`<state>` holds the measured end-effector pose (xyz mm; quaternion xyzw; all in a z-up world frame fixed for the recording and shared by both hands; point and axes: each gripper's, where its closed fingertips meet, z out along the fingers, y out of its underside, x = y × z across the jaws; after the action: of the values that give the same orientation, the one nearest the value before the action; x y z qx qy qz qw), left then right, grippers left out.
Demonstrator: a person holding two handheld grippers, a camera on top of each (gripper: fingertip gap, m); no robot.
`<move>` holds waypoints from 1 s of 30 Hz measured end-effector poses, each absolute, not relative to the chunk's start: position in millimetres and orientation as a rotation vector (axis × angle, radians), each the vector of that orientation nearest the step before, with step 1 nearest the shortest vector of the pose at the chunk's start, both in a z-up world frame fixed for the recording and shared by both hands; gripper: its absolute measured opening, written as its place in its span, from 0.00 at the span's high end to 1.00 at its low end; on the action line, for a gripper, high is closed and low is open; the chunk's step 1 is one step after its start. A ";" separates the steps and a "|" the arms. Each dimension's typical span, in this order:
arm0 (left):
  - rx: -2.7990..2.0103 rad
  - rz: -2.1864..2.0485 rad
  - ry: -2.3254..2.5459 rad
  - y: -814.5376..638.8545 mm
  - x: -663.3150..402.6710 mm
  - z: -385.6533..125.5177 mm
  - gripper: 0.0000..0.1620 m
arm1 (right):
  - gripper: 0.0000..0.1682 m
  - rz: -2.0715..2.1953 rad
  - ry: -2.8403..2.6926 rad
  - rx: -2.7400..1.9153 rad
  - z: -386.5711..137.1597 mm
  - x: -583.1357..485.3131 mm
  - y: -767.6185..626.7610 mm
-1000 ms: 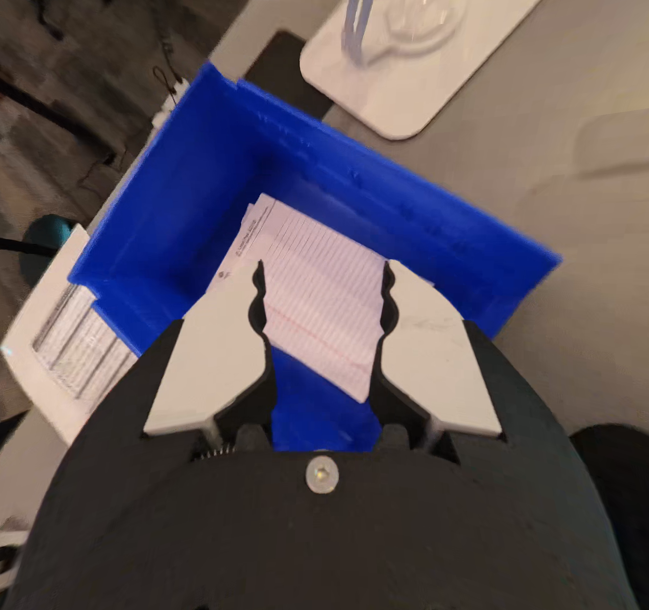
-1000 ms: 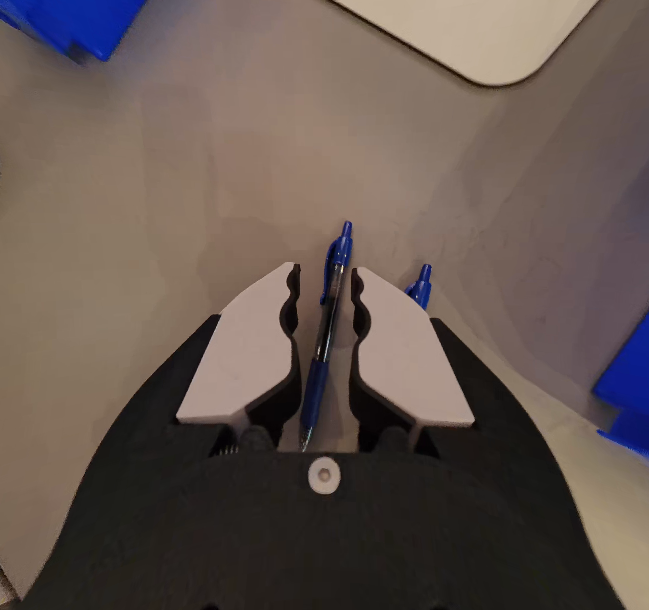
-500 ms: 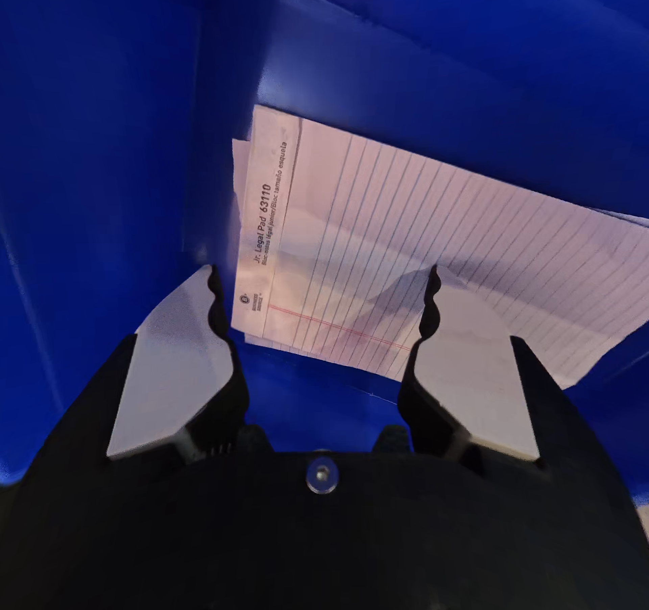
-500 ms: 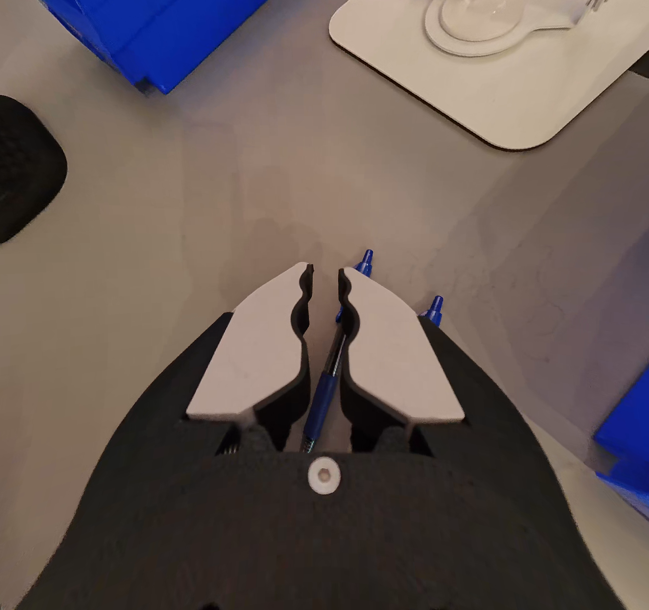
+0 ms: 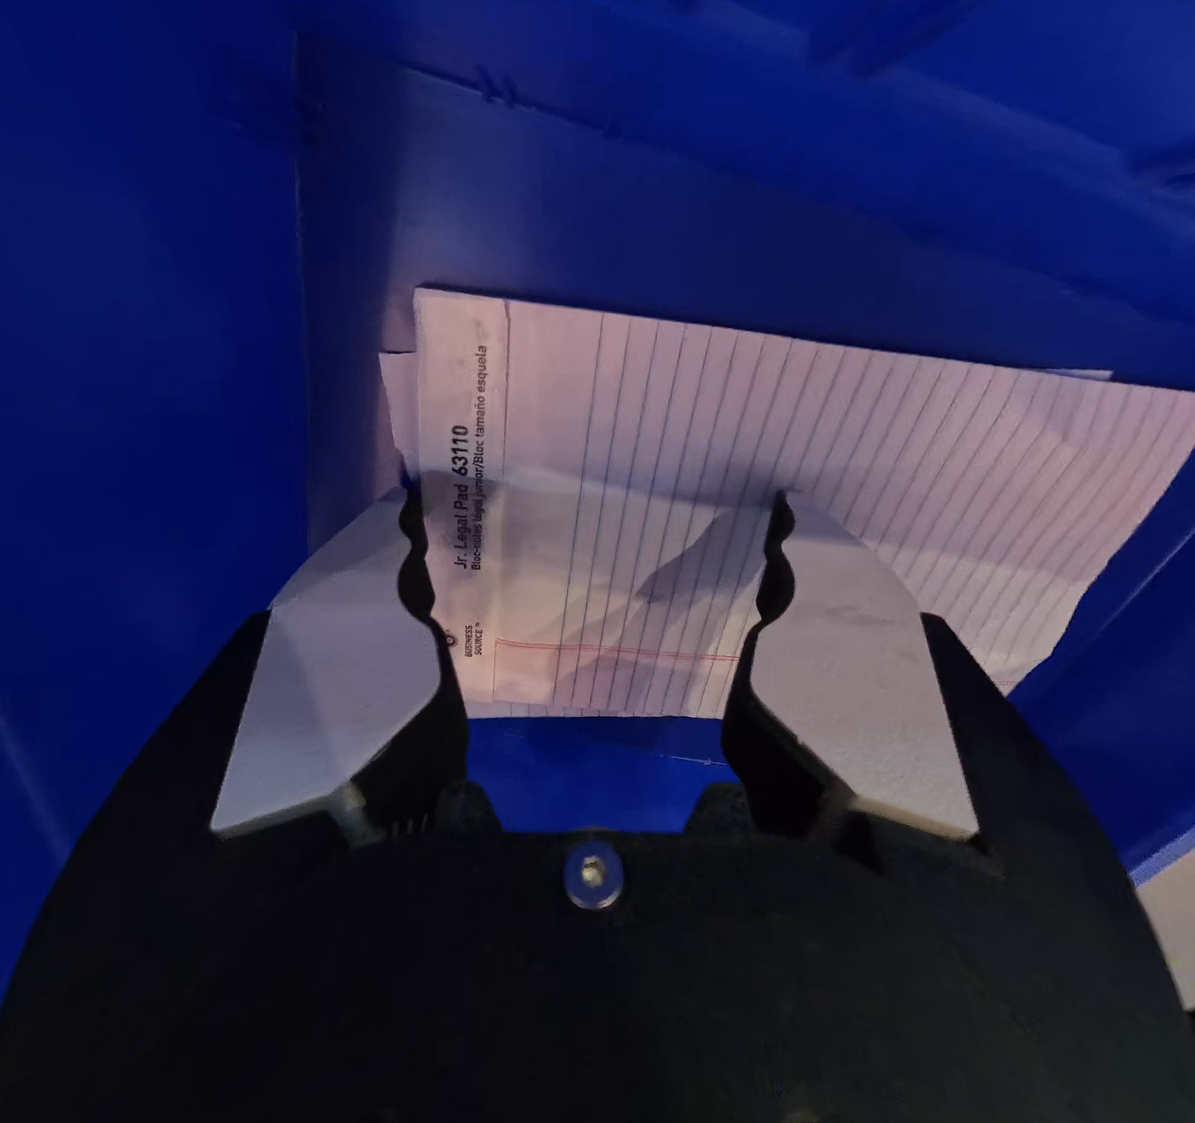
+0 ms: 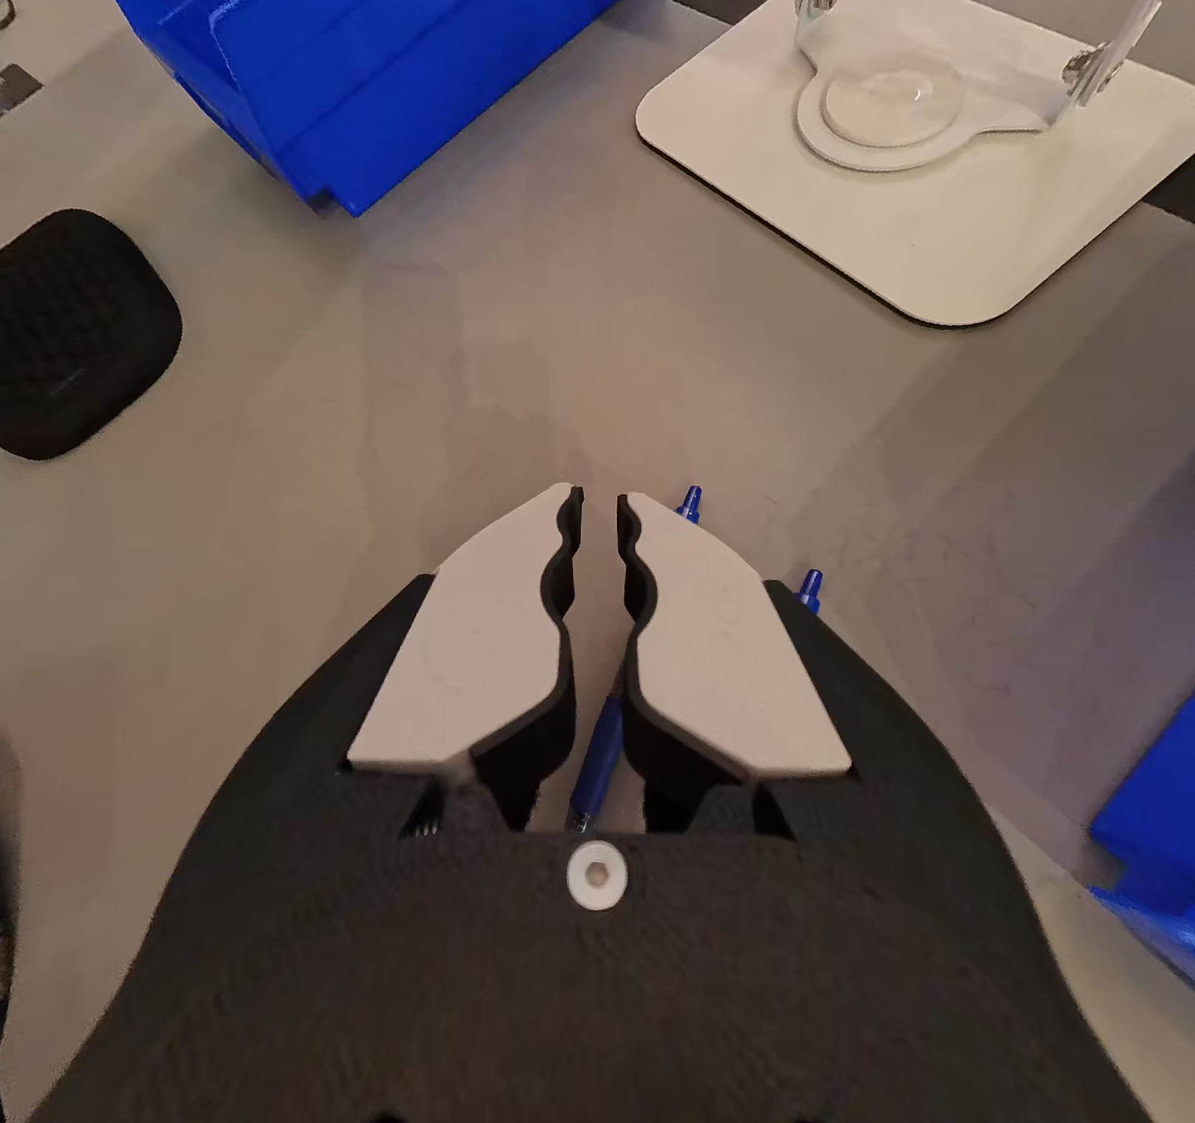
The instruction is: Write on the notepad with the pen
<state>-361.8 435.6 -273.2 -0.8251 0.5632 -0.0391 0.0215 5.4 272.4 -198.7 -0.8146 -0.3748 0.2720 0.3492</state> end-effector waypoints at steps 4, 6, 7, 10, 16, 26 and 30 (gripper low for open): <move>-2.571 -0.146 1.662 438.8 -360.8 -272.7 0.43 | 0.94 0.706 -0.971 -2.111 -198.9 5.4 272.6; -2.585 -0.144 1.631 441.8 -361.4 -271.6 0.47 | 0.94 0.697 -0.972 -2.113 -200.1 5.8 273.1; -2.588 -0.132 1.616 444.8 -362.1 -270.3 0.51 | 0.94 0.695 -0.973 -2.113 -200.3 6.1 273.2; -2.581 -0.101 1.608 451.3 -364.0 -268.0 0.61 | 0.94 0.687 -0.974 -2.113 -200.5 7.0 273.8; -2.553 -0.065 1.634 456.4 -365.4 -266.3 0.71 | 0.94 0.672 -0.983 -2.116 -202.6 7.7 274.5; -2.533 0.005 1.666 461.0 -367.2 -264.2 0.78 | 0.94 0.659 -0.983 -2.111 -201.4 8.8 275.3; -2.498 0.043 1.677 462.3 -367.7 -262.1 0.80 | 0.94 0.660 -0.980 -2.109 -201.0 9.2 275.7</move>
<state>-367.7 462.3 -262.1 -0.8284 0.5560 0.0142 0.0663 9.2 275.7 -201.0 -0.8158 -0.3793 0.2552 0.3543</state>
